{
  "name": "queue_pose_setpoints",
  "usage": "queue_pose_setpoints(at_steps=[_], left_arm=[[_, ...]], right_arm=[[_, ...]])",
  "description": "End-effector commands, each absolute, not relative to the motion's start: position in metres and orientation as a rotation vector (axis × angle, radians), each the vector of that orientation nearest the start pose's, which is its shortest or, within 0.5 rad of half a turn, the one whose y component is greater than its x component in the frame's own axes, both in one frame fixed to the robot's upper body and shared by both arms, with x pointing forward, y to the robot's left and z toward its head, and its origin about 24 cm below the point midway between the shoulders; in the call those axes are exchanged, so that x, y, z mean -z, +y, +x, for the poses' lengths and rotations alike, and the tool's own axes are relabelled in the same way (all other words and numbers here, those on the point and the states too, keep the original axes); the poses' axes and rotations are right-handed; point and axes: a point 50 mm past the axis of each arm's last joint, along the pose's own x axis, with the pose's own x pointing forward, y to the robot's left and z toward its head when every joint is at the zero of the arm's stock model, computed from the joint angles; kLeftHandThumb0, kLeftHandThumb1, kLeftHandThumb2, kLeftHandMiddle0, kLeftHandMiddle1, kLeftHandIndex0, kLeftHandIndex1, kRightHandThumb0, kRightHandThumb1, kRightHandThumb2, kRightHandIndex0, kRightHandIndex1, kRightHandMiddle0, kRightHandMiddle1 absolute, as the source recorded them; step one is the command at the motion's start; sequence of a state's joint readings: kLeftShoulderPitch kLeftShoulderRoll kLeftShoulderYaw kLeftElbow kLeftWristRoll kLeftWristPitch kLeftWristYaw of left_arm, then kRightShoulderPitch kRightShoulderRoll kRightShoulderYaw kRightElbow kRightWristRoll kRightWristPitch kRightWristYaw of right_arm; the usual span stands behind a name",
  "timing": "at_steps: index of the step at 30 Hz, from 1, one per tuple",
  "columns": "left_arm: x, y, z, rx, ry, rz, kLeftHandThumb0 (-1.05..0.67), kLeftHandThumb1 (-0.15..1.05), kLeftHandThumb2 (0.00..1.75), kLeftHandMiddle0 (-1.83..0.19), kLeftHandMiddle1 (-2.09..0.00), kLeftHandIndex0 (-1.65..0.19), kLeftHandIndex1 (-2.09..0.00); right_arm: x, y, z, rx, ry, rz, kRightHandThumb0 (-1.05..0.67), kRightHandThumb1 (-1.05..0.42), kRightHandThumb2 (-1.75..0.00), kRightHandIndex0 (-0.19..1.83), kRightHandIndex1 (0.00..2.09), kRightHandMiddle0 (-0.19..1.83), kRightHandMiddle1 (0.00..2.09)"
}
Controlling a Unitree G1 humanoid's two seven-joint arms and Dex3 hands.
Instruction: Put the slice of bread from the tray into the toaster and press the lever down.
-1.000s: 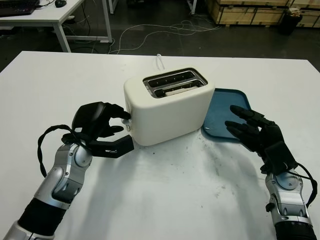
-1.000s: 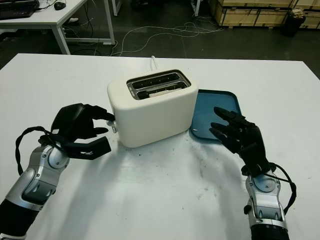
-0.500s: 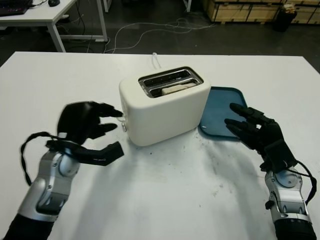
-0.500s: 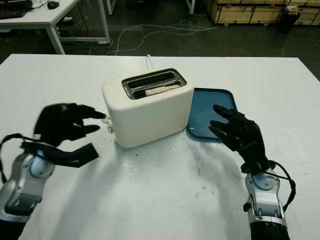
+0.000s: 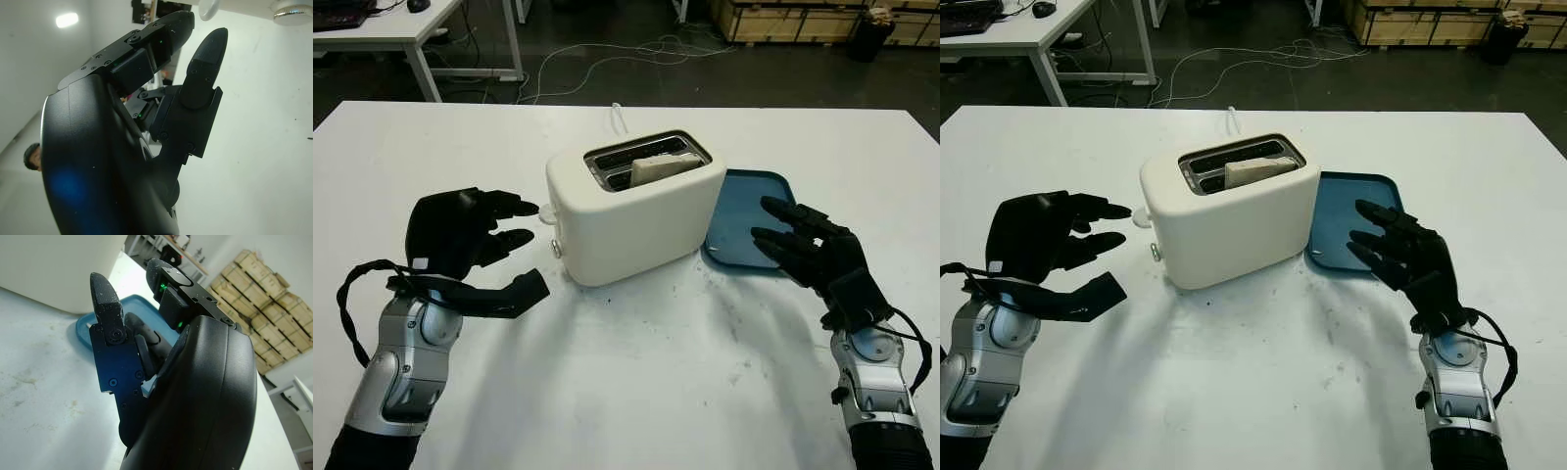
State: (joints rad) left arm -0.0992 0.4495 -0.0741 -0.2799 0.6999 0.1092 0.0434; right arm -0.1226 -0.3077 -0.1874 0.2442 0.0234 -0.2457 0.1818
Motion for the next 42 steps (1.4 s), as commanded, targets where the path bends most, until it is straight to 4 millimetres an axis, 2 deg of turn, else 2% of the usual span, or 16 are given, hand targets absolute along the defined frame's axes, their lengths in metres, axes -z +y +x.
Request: queue_pose_setpoints(at_steps=[1,8,11,17,22,24,34,40,42], left_arm=[[-0.145,0.194,0.263,-0.079,-0.342,1.174,-0.53,0.76,0.00,-0.81,-1.14,-1.16,0.00],[-0.158,0.193,0.266,0.008,-0.375,1.241,-0.51,0.69,0.00,-0.79,-1.31,-1.12,0.00],[-0.163,0.192,0.269,0.054,-0.372,1.276,-0.44,0.67,0.00,-0.77,-1.33,-1.10,0.00],[-0.177,0.191,0.278,0.125,-0.423,1.383,-0.33,0.65,0.00,-0.79,-1.35,-1.14,-0.02],[-0.186,0.188,0.285,0.150,-0.456,1.406,-0.29,0.64,0.00,-0.78,-1.47,-1.18,-0.03],[-0.187,0.185,0.288,0.160,-0.469,1.404,-0.28,0.62,0.00,-0.79,-1.49,-1.20,-0.04],[-0.183,0.180,0.295,0.209,-0.485,1.415,-0.23,0.62,0.00,-0.95,-1.23,-1.25,-0.03],[-0.180,0.180,0.297,0.234,-0.466,1.426,-0.21,0.65,0.01,-0.93,-1.30,-1.28,-0.04],[-0.178,0.180,0.297,0.238,-0.460,1.428,-0.21,0.65,0.00,-0.89,-1.48,-1.32,-0.04]], right_arm=[[-0.066,-0.244,0.272,-0.011,-0.150,-0.297,-0.40,-0.86,0.00,0.91,0.00,0.70,0.00],[-0.066,-0.243,0.270,-0.015,-0.147,-0.287,-0.37,-0.87,0.00,0.91,0.00,0.71,0.00],[-0.065,-0.243,0.270,-0.015,-0.143,-0.291,-0.36,-0.87,0.00,0.91,0.00,0.71,0.00],[-0.064,-0.241,0.269,-0.019,-0.142,-0.290,-0.34,-0.87,0.00,0.92,0.00,0.71,0.00],[-0.062,-0.240,0.268,-0.023,-0.140,-0.284,-0.38,-0.87,0.00,0.92,0.00,0.71,0.00],[-0.062,-0.240,0.268,-0.023,-0.138,-0.282,-0.39,-0.87,0.00,0.92,0.00,0.71,0.00],[-0.061,-0.242,0.266,-0.018,-0.138,-0.283,-0.40,-0.87,0.00,0.92,0.00,0.71,0.00],[-0.061,-0.242,0.266,-0.020,-0.137,-0.278,-0.40,-0.87,0.00,0.92,0.00,0.72,0.00],[-0.062,-0.242,0.266,-0.018,-0.141,-0.280,-0.39,-0.87,0.00,0.93,0.00,0.72,0.00]])
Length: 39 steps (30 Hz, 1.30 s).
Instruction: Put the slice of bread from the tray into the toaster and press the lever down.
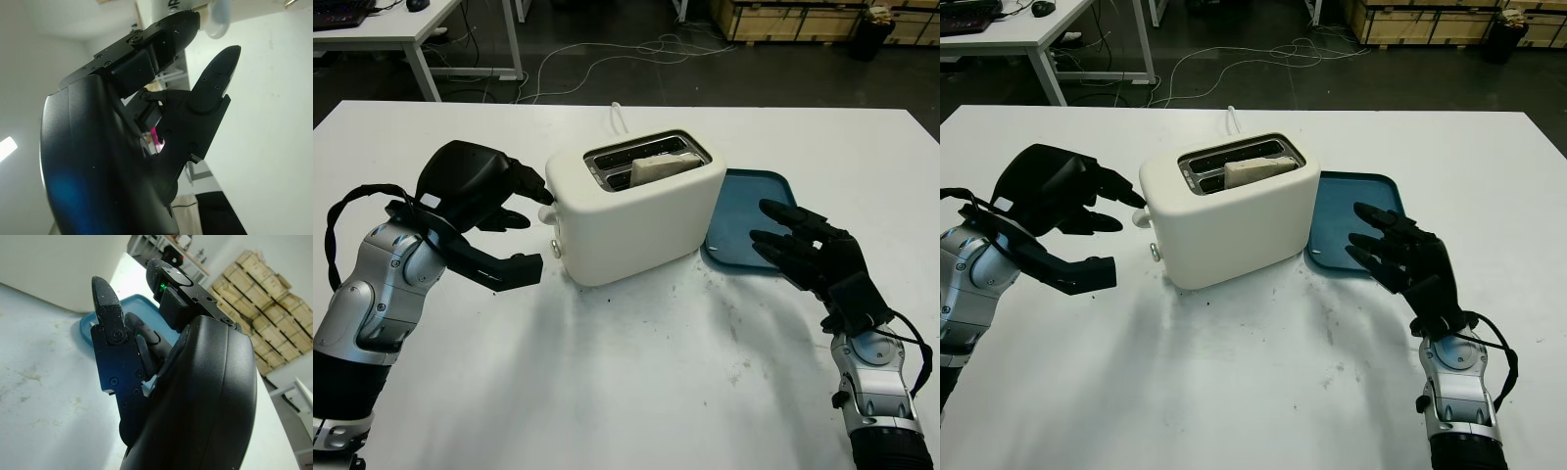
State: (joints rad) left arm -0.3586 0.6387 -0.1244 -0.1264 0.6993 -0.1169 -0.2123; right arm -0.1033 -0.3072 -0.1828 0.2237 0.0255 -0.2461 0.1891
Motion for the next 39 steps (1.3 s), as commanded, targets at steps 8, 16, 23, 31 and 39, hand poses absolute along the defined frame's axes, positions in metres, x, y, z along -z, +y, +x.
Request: queue_pose_setpoints(at_steps=[8,16,23,31,39], left_arm=[[-0.176,0.181,0.298,0.255,-0.438,1.451,-0.22,0.64,0.00,-0.80,-1.74,-1.36,-0.04],[-0.170,0.181,0.298,0.278,-0.403,1.465,-0.23,0.65,0.00,-0.77,-1.74,-1.36,-0.03],[-0.163,0.183,0.303,0.291,-0.330,1.467,-0.24,0.66,0.00,-0.72,-1.74,-1.35,-0.01],[-0.149,0.182,0.311,0.320,-0.252,1.470,-0.24,0.67,0.00,-0.73,-1.66,-1.34,-0.01],[-0.122,0.169,0.311,0.408,-0.202,1.432,-0.24,0.68,0.00,-0.77,-1.50,-1.33,0.00]], right_arm=[[-0.062,-0.242,0.266,-0.017,-0.133,-0.275,-0.38,-0.87,0.00,0.92,0.00,0.72,0.00],[-0.063,-0.242,0.267,-0.018,-0.129,-0.273,-0.39,-0.87,0.00,0.92,0.00,0.71,0.00],[-0.064,-0.243,0.266,-0.014,-0.139,-0.285,-0.39,-0.88,0.00,0.92,0.00,0.71,0.00],[-0.064,-0.245,0.264,-0.008,-0.135,-0.275,-0.42,-0.87,0.00,0.92,0.00,0.72,0.00],[-0.063,-0.245,0.260,-0.017,-0.146,-0.272,-0.41,-0.88,0.00,0.93,0.00,0.71,0.00]])
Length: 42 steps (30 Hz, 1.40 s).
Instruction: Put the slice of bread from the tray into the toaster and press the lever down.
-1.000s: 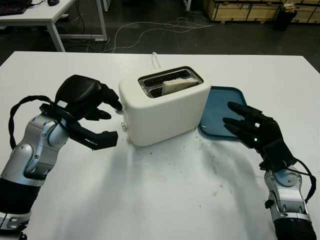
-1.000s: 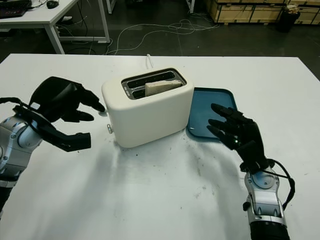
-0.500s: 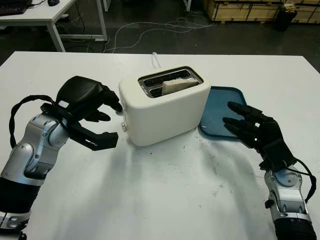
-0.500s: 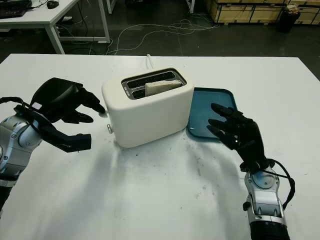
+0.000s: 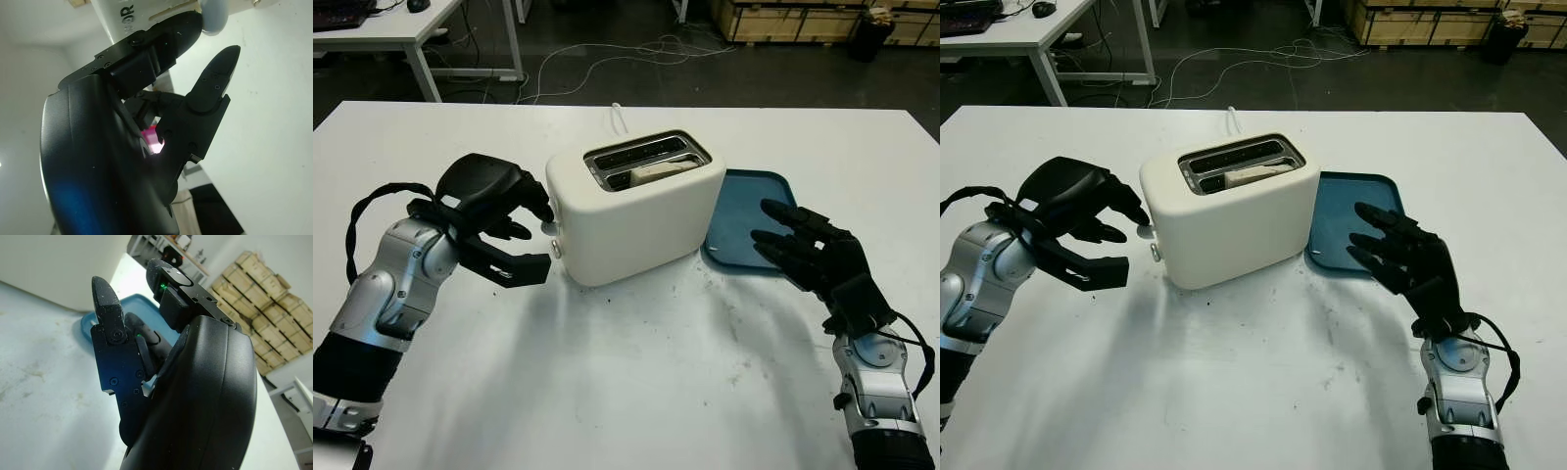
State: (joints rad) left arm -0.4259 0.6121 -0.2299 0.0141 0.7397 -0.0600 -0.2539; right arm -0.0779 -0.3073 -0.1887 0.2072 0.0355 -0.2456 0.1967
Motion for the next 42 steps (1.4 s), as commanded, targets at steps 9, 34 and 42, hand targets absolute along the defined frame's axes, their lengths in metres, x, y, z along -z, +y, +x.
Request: queue_pose_setpoints(at_steps=[9,34,42], left_arm=[[-0.074,0.145,0.299,0.609,-0.113,1.394,-0.22,0.72,0.00,-1.07,-0.86,-1.29,0.00],[-0.086,0.146,0.295,0.584,-0.124,1.416,-0.25,0.73,0.00,-0.97,-1.25,-1.30,-0.01],[-0.048,0.119,0.282,0.634,0.050,1.176,-0.21,0.77,0.01,-0.92,-1.08,-1.25,-0.01]], right_arm=[[-0.063,-0.248,0.260,-0.021,-0.137,-0.279,-0.43,-0.89,0.00,0.93,0.00,0.71,0.00],[-0.060,-0.246,0.258,-0.014,-0.118,-0.269,-0.45,-0.88,0.00,0.93,0.00,0.72,0.00],[-0.060,-0.249,0.248,-0.013,-0.114,-0.290,-0.44,-0.89,0.00,0.92,0.00,0.71,0.00]])
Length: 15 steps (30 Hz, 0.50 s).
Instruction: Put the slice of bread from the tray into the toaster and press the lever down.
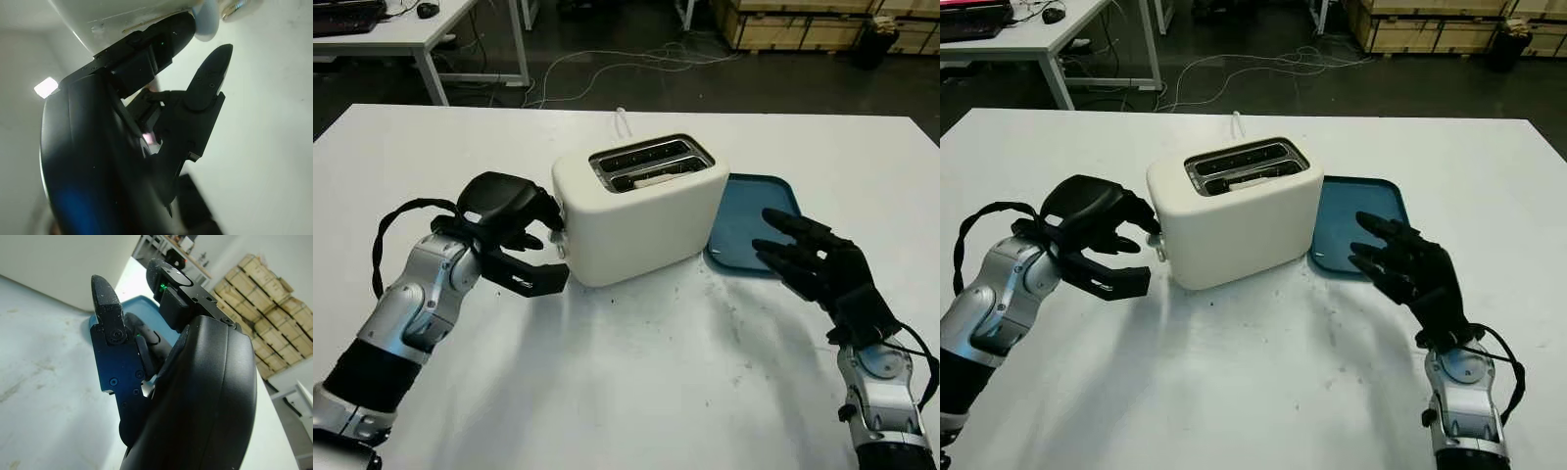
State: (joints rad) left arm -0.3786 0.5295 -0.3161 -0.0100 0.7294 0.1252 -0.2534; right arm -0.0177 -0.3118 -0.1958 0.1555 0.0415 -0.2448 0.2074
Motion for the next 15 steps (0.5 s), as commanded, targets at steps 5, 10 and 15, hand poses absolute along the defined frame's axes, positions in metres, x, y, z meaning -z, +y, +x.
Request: queue_pose_setpoints(at_steps=[5,10,15], left_arm=[[0.032,0.084,0.258,0.748,0.213,1.120,-0.25,0.75,0.00,-0.90,-0.87,-1.26,-0.01],[0.037,0.077,0.256,0.766,0.221,1.096,-0.23,0.76,0.01,-0.94,-0.81,-1.26,0.00],[0.030,0.085,0.264,0.734,0.214,1.115,-0.21,0.77,0.00,-0.91,-0.87,-1.24,0.00]], right_arm=[[-0.058,-0.253,0.244,-0.019,-0.089,-0.317,-0.45,-0.90,0.00,0.92,0.00,0.71,0.00],[-0.060,-0.254,0.245,-0.020,-0.081,-0.310,-0.50,-0.90,0.00,0.92,0.00,0.71,0.00],[-0.059,-0.251,0.247,-0.025,-0.081,-0.309,-0.48,-0.90,0.00,0.91,0.00,0.71,0.00]])
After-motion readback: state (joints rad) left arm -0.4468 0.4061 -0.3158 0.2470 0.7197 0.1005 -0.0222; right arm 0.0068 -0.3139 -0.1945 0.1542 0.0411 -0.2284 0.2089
